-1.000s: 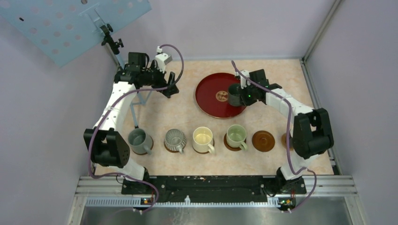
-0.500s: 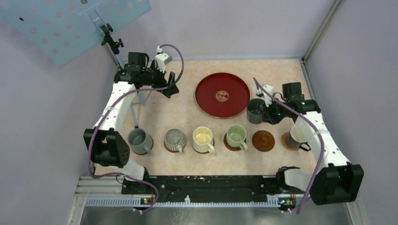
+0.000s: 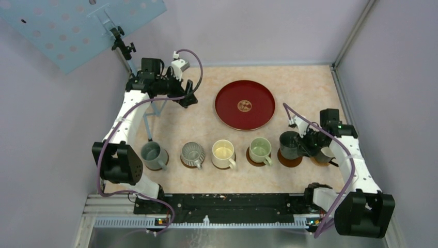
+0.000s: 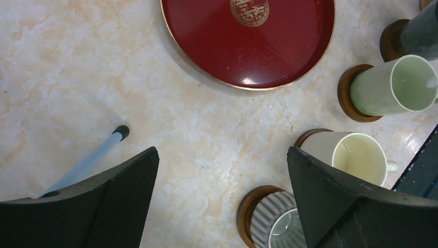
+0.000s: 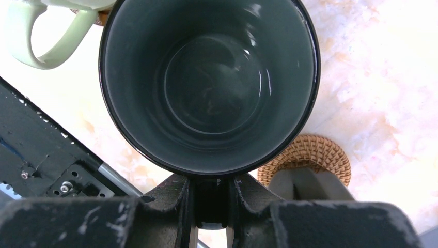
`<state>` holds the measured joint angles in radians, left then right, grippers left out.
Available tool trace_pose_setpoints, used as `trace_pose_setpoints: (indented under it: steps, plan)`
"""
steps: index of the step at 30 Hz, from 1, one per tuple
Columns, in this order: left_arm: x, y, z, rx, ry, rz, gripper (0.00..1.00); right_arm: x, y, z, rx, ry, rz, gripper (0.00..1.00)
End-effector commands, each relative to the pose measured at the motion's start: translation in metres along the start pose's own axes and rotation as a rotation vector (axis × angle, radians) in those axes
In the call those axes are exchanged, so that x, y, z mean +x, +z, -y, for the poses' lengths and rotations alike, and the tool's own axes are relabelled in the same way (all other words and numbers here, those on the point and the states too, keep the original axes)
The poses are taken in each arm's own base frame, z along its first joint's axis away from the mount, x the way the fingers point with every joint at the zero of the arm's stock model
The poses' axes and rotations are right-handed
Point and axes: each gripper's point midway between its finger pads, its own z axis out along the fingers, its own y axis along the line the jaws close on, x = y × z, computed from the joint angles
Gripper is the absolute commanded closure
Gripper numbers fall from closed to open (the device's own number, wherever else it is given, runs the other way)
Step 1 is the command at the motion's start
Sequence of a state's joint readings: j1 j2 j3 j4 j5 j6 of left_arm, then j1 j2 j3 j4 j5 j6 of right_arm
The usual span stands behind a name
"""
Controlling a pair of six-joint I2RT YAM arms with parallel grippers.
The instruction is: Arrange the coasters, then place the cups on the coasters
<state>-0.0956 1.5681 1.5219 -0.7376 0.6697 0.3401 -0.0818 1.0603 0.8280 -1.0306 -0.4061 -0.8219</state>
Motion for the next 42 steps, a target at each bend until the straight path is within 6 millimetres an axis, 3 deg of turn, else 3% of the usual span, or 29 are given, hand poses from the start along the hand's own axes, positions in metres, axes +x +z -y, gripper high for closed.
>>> trace_pose_setpoints:
  steps: [1, 21, 29, 36, 42]
  plan:
    - [-0.006, -0.011, 0.009, 0.010, 0.033, 0.030, 0.01, -0.015, 0.001, 0.009, 0.043, -0.046, 0.088, 1.00]
    - [-0.005, -0.009, 0.005, 0.001, 0.034, 0.025, 0.01, 0.011, 0.015, 0.006, 0.073, -0.025, 0.031, 1.00]
    - [-0.005, -0.004, 0.005, 0.024, 0.023, 0.023, 0.01, 0.022, 0.013, -0.004, 0.024, -0.058, -0.015, 0.65]
    - [-0.004, -0.003, 0.005, 0.028, 0.021, 0.022, 0.01, 0.023, 0.005, -0.016, -0.037, -0.087, -0.032, 0.51]
    - [-0.002, -0.002, 0.006, 0.033, 0.018, 0.019, 0.01, 0.004, -0.019, -0.020, -0.057, -0.136, 0.005, 0.42]
